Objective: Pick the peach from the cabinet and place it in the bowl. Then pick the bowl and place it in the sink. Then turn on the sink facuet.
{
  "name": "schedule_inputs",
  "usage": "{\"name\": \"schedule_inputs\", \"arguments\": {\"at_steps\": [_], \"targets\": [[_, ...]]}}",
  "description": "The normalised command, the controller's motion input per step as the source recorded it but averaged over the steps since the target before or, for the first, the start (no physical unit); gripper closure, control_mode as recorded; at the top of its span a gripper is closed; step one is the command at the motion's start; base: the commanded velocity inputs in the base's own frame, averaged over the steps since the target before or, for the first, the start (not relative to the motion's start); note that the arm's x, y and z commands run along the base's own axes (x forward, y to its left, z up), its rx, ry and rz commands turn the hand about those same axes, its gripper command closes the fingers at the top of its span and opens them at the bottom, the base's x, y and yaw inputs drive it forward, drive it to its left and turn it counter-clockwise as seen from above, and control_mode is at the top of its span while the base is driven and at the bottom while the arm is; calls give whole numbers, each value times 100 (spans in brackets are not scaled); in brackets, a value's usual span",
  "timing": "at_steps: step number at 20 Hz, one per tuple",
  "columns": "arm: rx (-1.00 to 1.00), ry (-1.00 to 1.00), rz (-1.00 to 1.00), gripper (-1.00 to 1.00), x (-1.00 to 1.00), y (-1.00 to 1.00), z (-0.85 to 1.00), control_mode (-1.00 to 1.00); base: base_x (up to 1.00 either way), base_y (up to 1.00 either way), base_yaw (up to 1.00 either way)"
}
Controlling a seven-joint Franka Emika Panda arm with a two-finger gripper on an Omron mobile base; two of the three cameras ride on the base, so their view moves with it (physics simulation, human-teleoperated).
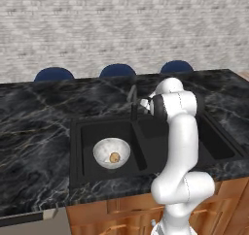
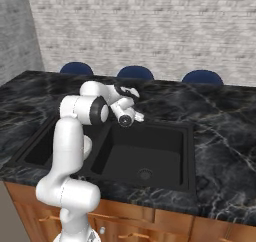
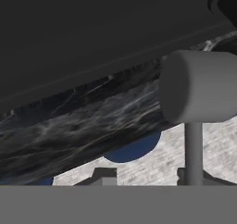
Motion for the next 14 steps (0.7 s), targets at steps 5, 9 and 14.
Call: {"name": "schedule_inputs", "arguments": {"at_steps": [5,9,14], "targets": [[8,3,-10,100,-18,-61,-12,-100,0,0,0],[6,2,-9,100,-20,-60,-20,-100,0,0,0],[5,4,-9,100,-18,-59,-24,-100,0,0,0]]}}
